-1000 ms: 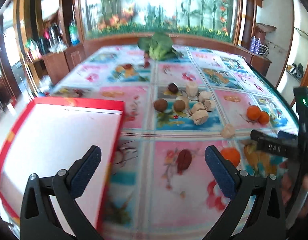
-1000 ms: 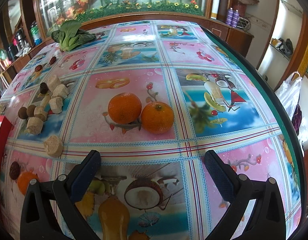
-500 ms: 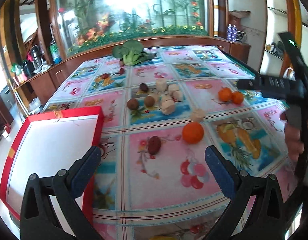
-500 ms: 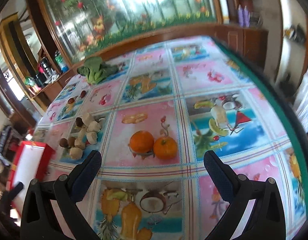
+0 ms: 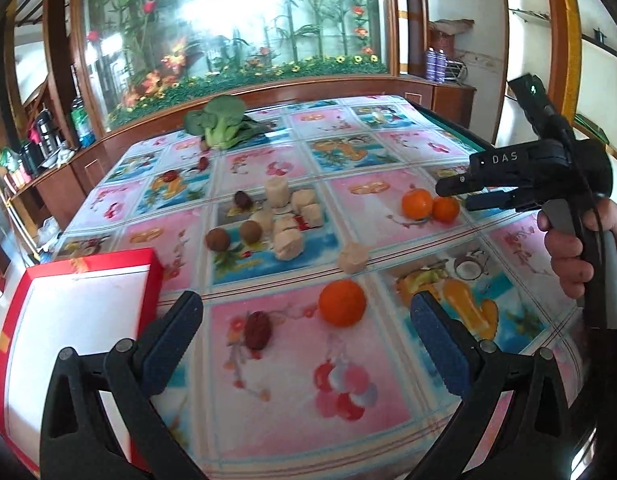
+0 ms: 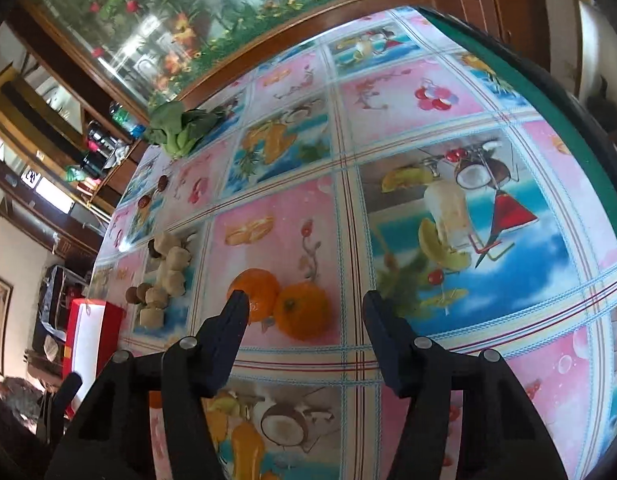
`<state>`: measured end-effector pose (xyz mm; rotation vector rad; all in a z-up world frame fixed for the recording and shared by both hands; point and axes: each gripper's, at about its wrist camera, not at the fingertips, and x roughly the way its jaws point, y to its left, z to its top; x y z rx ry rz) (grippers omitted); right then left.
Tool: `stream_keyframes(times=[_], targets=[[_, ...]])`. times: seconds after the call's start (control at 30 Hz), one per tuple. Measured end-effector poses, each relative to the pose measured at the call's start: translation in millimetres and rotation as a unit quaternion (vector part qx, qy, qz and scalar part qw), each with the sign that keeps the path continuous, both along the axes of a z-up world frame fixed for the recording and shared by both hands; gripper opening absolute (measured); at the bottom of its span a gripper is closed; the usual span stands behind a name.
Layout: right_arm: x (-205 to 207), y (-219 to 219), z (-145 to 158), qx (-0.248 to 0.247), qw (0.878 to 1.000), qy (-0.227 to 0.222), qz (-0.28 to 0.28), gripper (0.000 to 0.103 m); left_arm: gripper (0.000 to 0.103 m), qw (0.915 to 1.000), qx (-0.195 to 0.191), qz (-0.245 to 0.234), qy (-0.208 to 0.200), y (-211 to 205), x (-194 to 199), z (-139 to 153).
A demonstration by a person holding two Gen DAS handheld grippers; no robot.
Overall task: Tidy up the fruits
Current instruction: 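Close the right gripper on an orange while the left gripper closes on another orange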
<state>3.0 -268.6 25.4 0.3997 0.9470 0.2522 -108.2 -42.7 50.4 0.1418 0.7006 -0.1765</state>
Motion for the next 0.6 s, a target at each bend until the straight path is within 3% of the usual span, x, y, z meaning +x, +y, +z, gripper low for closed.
stream_keyframes(times=[0.17,0.6], targets=[[5.2,11.4,-5.0,-0.028,0.999,0.008,0.018,0.047,0.094,0.9995,-0.010,-0.022,0.021,-11.7,10.3,-10.2],[0.4,27.7,-5.1,-0.082,0.996,-0.014,0.036,0.044,0.066,0.9941,-0.049,-0.030,0.092,-2.8,38.0,-32.1]])
